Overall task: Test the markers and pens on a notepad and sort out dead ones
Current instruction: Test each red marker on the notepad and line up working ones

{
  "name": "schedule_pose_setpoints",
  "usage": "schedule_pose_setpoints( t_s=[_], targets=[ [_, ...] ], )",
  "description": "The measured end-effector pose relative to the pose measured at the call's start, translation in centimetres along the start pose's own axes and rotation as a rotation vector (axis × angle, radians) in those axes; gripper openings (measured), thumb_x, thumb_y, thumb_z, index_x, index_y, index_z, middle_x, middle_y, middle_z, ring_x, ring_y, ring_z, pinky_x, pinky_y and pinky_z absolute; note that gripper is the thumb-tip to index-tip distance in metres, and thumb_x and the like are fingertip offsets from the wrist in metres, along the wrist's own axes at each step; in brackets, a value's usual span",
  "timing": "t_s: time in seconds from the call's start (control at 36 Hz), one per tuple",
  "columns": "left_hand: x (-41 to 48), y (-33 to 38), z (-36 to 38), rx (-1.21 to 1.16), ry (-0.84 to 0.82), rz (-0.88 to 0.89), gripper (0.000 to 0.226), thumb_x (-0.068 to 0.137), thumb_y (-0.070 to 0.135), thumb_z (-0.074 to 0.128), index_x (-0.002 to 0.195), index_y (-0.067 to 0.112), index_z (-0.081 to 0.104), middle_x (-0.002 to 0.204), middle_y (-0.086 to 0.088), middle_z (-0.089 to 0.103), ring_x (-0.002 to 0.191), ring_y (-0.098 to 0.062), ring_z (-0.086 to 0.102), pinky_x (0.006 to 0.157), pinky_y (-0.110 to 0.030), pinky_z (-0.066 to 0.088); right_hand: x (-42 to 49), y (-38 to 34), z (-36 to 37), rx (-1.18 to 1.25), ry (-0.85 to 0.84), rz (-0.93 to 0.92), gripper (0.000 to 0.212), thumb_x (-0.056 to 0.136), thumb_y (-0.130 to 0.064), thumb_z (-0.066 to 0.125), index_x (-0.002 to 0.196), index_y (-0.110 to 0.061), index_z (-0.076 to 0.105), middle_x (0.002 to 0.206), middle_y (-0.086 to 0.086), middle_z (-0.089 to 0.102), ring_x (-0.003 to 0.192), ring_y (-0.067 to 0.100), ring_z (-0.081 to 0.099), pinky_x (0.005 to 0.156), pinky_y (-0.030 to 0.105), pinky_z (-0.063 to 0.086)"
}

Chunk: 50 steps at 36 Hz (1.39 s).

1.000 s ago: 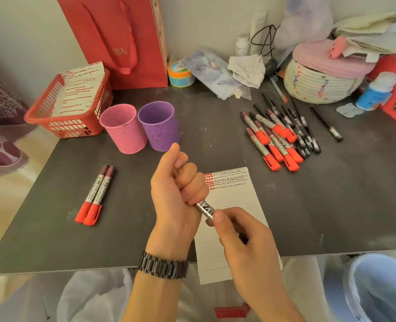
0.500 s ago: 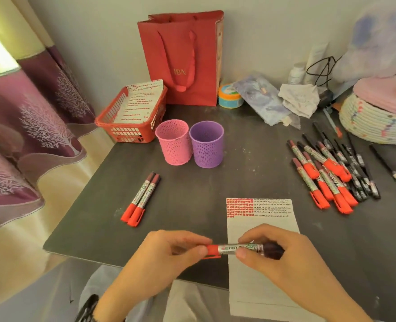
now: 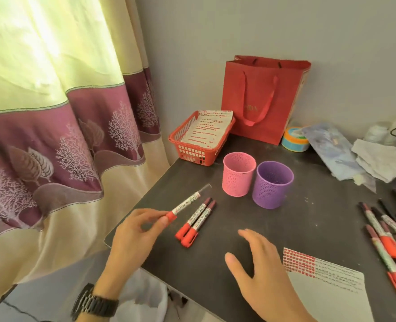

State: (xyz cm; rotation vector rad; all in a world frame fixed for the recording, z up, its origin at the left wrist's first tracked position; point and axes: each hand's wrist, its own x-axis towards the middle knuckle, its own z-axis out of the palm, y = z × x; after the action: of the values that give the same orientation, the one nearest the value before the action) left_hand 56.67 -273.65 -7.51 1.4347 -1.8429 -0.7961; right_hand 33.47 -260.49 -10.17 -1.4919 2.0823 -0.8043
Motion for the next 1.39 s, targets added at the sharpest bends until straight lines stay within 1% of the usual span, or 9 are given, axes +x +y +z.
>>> schedule_pose_setpoints(
  t_s=[0.08,0.25,0.39,0.86,1.08,1.17,1.22,1.31,1.39],
  targets=[
    [1.6,-1.3,1.2,0.096,0.043,-0.083,0.01,0.09,0.05,0.064,0.092,0.06,0.067,0.1,0.019,0.062,0.091,-0.002,0.058,0.075,-0.025,0.046,1.2,-0.3,1.2,-0.13,-0.056,0.011,0.065,0.096,-0.064,0.044,0.153,-0.04,0.024,0.164,-0.018,0.011,0.152,0.005,0.003,0.123,0.029,0.018],
    [2.7,-2.6,3.2,0.319,-0.002,-0.096,0.024,0.093,0.058,0.055,0.11,0.051,0.071,0.096,0.021,0.065,0.093,-0.008,0.058,0.079,-0.036,0.052,1.7,0.4,3.2,-0.422,-0.082,-0.006,0.077,0.093,-0.075,0.019,0.16,-0.04,0.003,0.168,-0.011,-0.016,0.154,0.013,-0.016,0.123,0.031,0.001],
    [2.8,-2.9,3.6,0.329,0.003,-0.076,0.024,0.093,0.055,0.056,0.112,0.05,0.07,0.087,0.026,0.065,0.093,-0.006,0.059,0.082,-0.036,0.053,1.9,0.8,3.6,-0.457,-0.077,-0.001,0.078,0.091,-0.077,0.017,0.159,-0.042,0.003,0.168,-0.013,-0.015,0.155,0.012,-0.015,0.116,0.027,-0.005],
    [0.9,-2.1,4.4,0.363,-0.038,-0.041,0.016,0.092,0.06,0.054,0.107,0.056,0.059,0.079,0.027,0.062,0.086,-0.005,0.059,0.079,-0.037,0.055,1.9,0.9,3.9,-0.418,-0.106,0.007,0.08,0.09,-0.079,0.018,0.159,-0.042,0.002,0.168,-0.015,-0.016,0.154,0.011,-0.017,0.122,0.033,0.003],
    [0.5,-0.5,4.4,0.305,-0.069,-0.044,0.014,0.089,0.052,0.063,0.1,0.057,0.058,0.107,0.012,0.06,0.103,-0.016,0.056,0.088,-0.041,0.05,1.7,0.7,3.5,-0.298,-0.136,0.002,0.078,0.093,-0.072,0.034,0.159,-0.039,0.009,0.168,-0.017,-0.013,0.154,0.009,-0.017,0.123,0.038,0.003],
    [0.1,0.9,5.8,0.303,-0.034,0.048,0.027,0.084,0.03,0.076,0.094,0.051,0.063,0.107,0.008,0.06,0.106,-0.027,0.054,0.087,-0.044,0.046,1.4,1.1,2.2,-0.066,-0.132,0.032,0.067,0.09,-0.068,0.046,0.15,-0.043,0.031,0.164,-0.028,-0.002,0.151,-0.002,0.001,0.122,0.033,0.015],
    [-0.3,2.2,7.1,0.291,-0.01,0.147,0.031,0.078,0.018,0.082,0.095,0.042,0.071,0.104,0.006,0.063,0.101,-0.033,0.058,0.082,-0.046,0.048,0.9,1.4,0.8,0.167,-0.042,0.023,0.055,0.087,-0.065,0.051,0.137,-0.043,0.049,0.156,-0.035,0.019,0.137,-0.017,0.024,0.115,0.017,0.024],
    [-1.0,4.4,9.2,0.279,0.01,0.362,0.019,0.081,0.038,0.067,0.096,0.032,0.076,0.105,0.008,0.065,0.098,-0.027,0.06,0.083,-0.045,0.05,0.0,2.5,-2.2,0.466,0.133,0.042,0.03,0.089,-0.044,0.065,0.119,-0.036,0.064,0.132,-0.025,0.056,0.116,-0.01,0.057,0.099,0.015,0.046],
    [-1.9,5.4,11.7,0.235,-0.141,0.466,0.02,0.084,0.038,0.066,0.101,0.033,0.074,0.111,0.014,0.063,0.106,-0.017,0.061,0.092,-0.034,0.047,-1.2,4.9,-5.8,0.525,0.3,0.112,0.017,0.092,-0.028,0.07,0.108,-0.035,0.068,0.109,-0.015,0.07,0.098,-0.002,0.068,0.081,0.011,0.05]
  ],
)
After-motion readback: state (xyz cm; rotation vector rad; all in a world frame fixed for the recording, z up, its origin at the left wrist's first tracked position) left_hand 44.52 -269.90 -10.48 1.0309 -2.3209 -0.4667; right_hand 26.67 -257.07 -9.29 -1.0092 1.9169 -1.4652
